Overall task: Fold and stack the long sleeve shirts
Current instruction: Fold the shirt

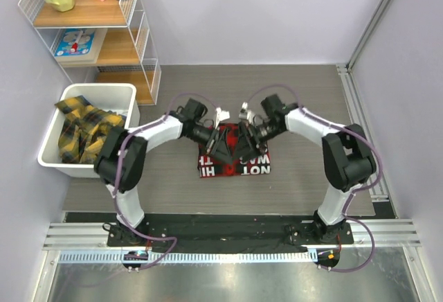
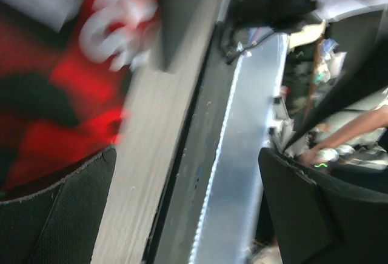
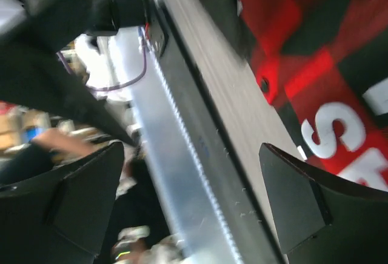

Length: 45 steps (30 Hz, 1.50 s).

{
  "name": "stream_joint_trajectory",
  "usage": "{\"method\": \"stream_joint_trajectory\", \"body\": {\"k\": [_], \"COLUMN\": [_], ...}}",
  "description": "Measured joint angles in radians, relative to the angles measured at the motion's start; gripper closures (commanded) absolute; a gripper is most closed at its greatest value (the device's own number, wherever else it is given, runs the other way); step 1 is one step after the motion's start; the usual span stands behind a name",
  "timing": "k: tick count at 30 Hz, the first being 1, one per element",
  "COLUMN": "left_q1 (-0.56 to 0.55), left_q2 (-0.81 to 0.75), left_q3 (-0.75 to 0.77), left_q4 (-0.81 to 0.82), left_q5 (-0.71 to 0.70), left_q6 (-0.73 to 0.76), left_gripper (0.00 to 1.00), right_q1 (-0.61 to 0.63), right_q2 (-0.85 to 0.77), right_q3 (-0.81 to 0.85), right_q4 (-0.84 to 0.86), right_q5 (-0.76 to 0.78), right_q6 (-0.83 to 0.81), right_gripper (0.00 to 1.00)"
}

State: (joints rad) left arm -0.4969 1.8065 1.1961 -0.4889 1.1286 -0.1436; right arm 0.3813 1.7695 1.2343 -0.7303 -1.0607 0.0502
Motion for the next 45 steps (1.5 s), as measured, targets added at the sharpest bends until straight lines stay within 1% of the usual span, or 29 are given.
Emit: {"method": "stream_joint_trajectory", "body": {"k": [2,4,5,6,7,9,11,13,15,16,18,20,22,24,26,27,29,30,32,35,36,37,38,41,42,44,45], "left_q1": [0.010,0.043,0.066,0.084,0.097,0.108,0.109,0.106,0.105,0.106,0.112,0.126,0.138,0.143,0.146,0.147,0.160,0.167,0.187,0.216,0.227,0.230,0.232,0.230,0.229,0.229,0.229], "left_q2": [0.072,0.160,0.197,0.214,0.218,0.209,0.159,0.080,-0.033,-0.100,-0.203,-0.284,-0.336,-0.341,-0.289,-0.240,-0.127,-0.080,-0.021,0.037,0.069,0.095,0.121,0.248,0.288,0.346,0.370], "left_q3": [-0.056,-0.103,-0.107,-0.102,-0.097,-0.089,-0.089,-0.087,-0.081,-0.073,-0.055,-0.045,-0.043,-0.032,0.021,0.071,0.169,0.190,0.171,0.088,0.074,0.074,0.082,0.163,0.187,0.216,0.220], "left_q4": [0.026,0.035,0.033,0.027,0.018,-0.010,-0.070,-0.123,-0.172,-0.186,-0.179,-0.136,-0.072,-0.024,-0.014,-0.023,-0.025,-0.005,0.063,0.166,0.199,0.222,0.245,0.311,0.330,0.356,0.372], "left_q5": [-0.005,-0.009,0.046,0.074,0.086,0.080,0.026,-0.044,-0.124,-0.167,-0.228,-0.307,-0.400,-0.485,-0.557,-0.568,-0.555,-0.531,-0.484,-0.427,-0.405,-0.391,-0.375,-0.322,-0.312,-0.288,-0.254], "left_q6": [-0.029,-0.058,-0.075,-0.082,-0.077,-0.044,0.051,0.146,0.239,0.272,0.303,0.304,0.281,0.248,0.203,0.190,0.133,0.090,-0.013,-0.149,-0.198,-0.224,-0.248,-0.303,-0.318,-0.334,-0.348], "left_gripper": [0.00,0.00,0.00,0.00,0.00,0.00,0.00,0.00,0.00,0.00,0.00,0.00,0.00,0.00,0.00,0.00,0.01,0.03,0.07,0.15,0.20,0.20,0.20,0.25,0.28,0.30,0.30], "right_q1": [0.025,0.004,-0.014,-0.041,-0.064,-0.105,-0.141,-0.159,-0.161,-0.158,-0.142,-0.134,-0.127,-0.122,-0.117,-0.113,-0.100,-0.093,-0.076,-0.046,-0.040,-0.034,-0.031,-0.029,-0.029,-0.030,-0.031], "right_q2": [0.047,0.142,0.189,0.239,0.253,0.287,0.326,0.354,0.383,0.395,0.426,0.465,0.478,0.459,0.410,0.376,0.322,0.307,0.303,0.327,0.346,0.354,0.355,0.357,0.357,0.356,0.357], "right_q3": [-0.084,-0.129,-0.129,-0.111,-0.085,-0.010,0.082,0.193,0.345,0.417,0.549,0.669,0.736,0.745,0.703,0.660,0.581,0.550,0.502,0.423,0.402,0.398,0.399,0.397,0.395,0.393,0.392], "right_q4": [0.039,0.063,0.062,0.037,0.014,-0.045,-0.132,-0.193,-0.249,-0.241,-0.196,-0.158,-0.131,-0.123,-0.104,-0.093,-0.089,-0.085,-0.070,-0.040,-0.029,-0.023,-0.017,0.003,0.004,0.007,0.007], "right_q5": [-0.017,0.002,0.002,-0.053,-0.050,0.006,0.062,0.169,0.322,0.412,0.600,0.727,0.782,0.791,0.786,0.780,0.764,0.754,0.736,0.719,0.718,0.726,0.728,0.714,0.707,0.690,0.682], "right_q6": [0.037,0.049,0.054,0.041,0.036,0.032,0.017,-0.036,-0.140,-0.200,-0.330,-0.423,-0.476,-0.502,-0.520,-0.525,-0.539,-0.545,-0.554,-0.578,-0.591,-0.603,-0.607,-0.627,-0.636,-0.658,-0.674], "right_gripper": [0.00,0.00,0.00,0.00,0.00,0.00,0.00,0.00,0.00,0.00,0.00,0.00,0.00,0.00,0.00,0.00,0.00,0.00,0.00,0.00,0.00,0.00,0.00,0.00,0.00,0.00,0.00]}}
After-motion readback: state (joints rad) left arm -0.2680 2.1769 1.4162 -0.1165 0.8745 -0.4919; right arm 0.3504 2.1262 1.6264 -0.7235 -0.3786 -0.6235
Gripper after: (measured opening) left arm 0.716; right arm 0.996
